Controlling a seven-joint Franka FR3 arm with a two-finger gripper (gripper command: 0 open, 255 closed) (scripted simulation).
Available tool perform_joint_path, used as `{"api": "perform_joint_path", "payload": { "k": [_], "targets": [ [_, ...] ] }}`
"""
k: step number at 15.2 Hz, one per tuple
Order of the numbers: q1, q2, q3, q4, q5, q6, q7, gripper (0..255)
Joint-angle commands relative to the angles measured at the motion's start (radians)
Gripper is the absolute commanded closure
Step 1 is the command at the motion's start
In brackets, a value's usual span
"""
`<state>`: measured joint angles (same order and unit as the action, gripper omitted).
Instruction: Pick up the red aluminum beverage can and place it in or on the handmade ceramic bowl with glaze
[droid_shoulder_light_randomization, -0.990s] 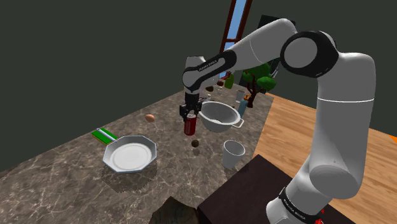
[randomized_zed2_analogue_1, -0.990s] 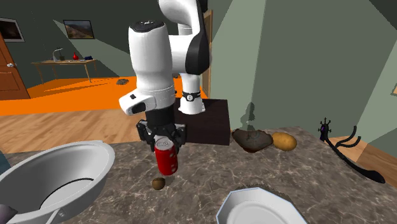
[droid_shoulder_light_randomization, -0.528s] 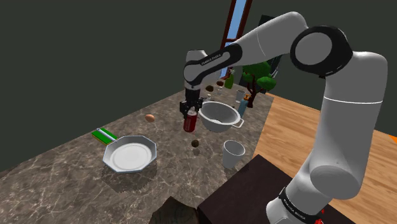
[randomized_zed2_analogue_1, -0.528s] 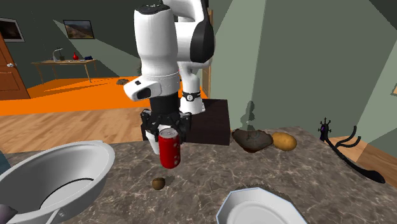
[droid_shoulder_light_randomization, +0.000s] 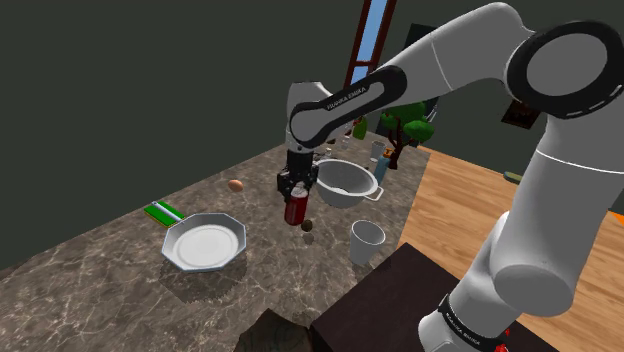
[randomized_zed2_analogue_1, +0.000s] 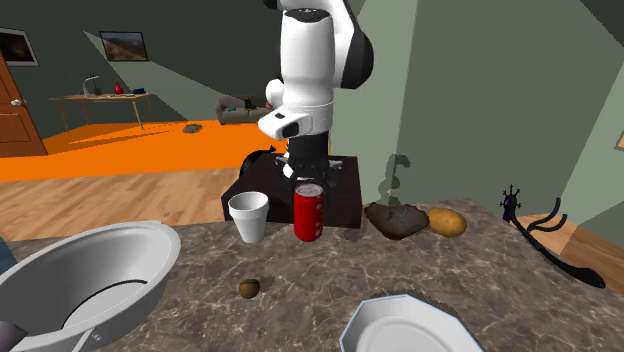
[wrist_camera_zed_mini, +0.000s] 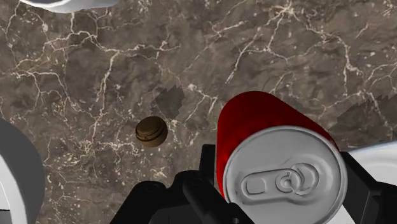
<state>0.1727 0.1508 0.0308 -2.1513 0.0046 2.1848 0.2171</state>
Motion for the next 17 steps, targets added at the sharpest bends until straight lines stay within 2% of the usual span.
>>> {"api": "perform_joint_path", "payload": {
  "k": [1,9,17],
  "targets": [
    [0.02,-0.043,0.016,-0.054,0.004,0.012,0.034,255],
    [0.115,-0.181,0.106,-0.209,0.042,0.032,0.194,255],
    [0.219,-0.272,0.216,-0.29,0.103,0.034,0.366,255]
  ]
}}
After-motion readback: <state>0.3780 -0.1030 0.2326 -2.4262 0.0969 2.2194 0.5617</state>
